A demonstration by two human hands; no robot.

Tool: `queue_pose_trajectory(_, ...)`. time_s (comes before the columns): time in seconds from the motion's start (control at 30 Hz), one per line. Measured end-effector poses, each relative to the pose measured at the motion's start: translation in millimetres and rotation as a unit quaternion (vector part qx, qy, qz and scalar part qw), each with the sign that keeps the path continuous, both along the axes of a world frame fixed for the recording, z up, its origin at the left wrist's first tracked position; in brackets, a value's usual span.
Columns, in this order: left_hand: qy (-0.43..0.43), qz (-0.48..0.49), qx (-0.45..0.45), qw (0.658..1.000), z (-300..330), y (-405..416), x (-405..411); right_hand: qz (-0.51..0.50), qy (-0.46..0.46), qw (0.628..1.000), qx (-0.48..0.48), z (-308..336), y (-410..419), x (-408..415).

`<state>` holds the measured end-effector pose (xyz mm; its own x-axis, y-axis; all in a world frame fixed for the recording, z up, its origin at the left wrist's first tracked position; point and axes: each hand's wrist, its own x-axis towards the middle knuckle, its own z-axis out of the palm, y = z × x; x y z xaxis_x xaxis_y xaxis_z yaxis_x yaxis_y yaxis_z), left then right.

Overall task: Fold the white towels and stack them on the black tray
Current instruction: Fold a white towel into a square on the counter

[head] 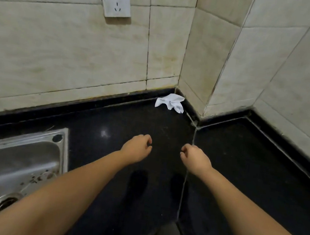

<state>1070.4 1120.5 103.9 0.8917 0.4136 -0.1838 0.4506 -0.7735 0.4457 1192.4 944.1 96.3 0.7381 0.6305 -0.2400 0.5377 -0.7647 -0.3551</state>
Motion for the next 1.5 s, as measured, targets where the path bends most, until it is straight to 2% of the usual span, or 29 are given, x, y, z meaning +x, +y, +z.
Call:
queue_pose_trajectory(0.3, 0.021, 0.035, -0.019, 0.999, -33, 95, 156, 0.019, 0.038, 0.998, 0.053, -36, 159, 138)
queue_pose_trajectory(0.4, 0.010, 0.045, -0.005, 0.999, -53, 121, 194, 0.008, 0.000, 0.997, 0.073, -52, 199, 165)
queue_pose_trajectory(0.57, -0.010, 0.065, 0.042, 0.997, -81, 147, 243, 0.021, -0.070, 0.997, 0.037, -80, 229, 200)
queue_pose_trajectory(0.67, 0.035, 0.034, 0.063, 0.997, -92, 151, 259, 0.038, -0.096, 0.994, 0.031, -94, 230, 208)
queue_pose_trajectory(0.73, 0.046, 0.024, 0.070, 0.996, -93, 150, 260, 0.034, -0.103, 0.992, 0.062, -95, 225, 206)
queue_pose_trajectory(0.83, -0.010, 0.049, 0.064, 0.997, -89, 145, 248, 0.031, -0.112, 0.985, 0.125, -87, 211, 195)
queue_pose_trajectory(0.93, -0.089, 0.036, 0.022, 0.995, -67, 139, 220, 0.038, -0.127, 0.974, 0.183, -66, 190, 179)
queue_pose_trajectory(1.03, -0.137, 0.030, -0.024, 0.990, -36, 125, 181, 0.038, -0.112, 0.973, 0.200, -38, 166, 161)
queue_pose_trajectory(1.13, -0.168, 0.055, -0.058, 0.983, -5, 115, 135, 0.033, -0.051, 0.971, 0.229, -11, 139, 140)
queue_pose_trajectory(1.27, -0.213, 0.076, -0.093, 0.970, 38, 101, 73, 0.055, 0.083, 0.958, 0.270, 38, 112, 101)
queue_pose_trajectory(1.33, -0.235, 0.089, -0.103, 0.962, 54, 98, 44, 0.095, 0.164, 0.945, 0.266, 59, 98, 83)
queue_pose_trajectory(1.4, -0.245, 0.113, -0.116, 0.956, 63, 98, 18, 0.129, 0.227, 0.941, 0.216, 73, 86, 67)
queue_pose_trajectory(1.5, -0.261, 0.167, -0.152, 0.938, 66, 97, -17, 0.138, 0.196, 0.959, 0.154, 78, 77, 51)
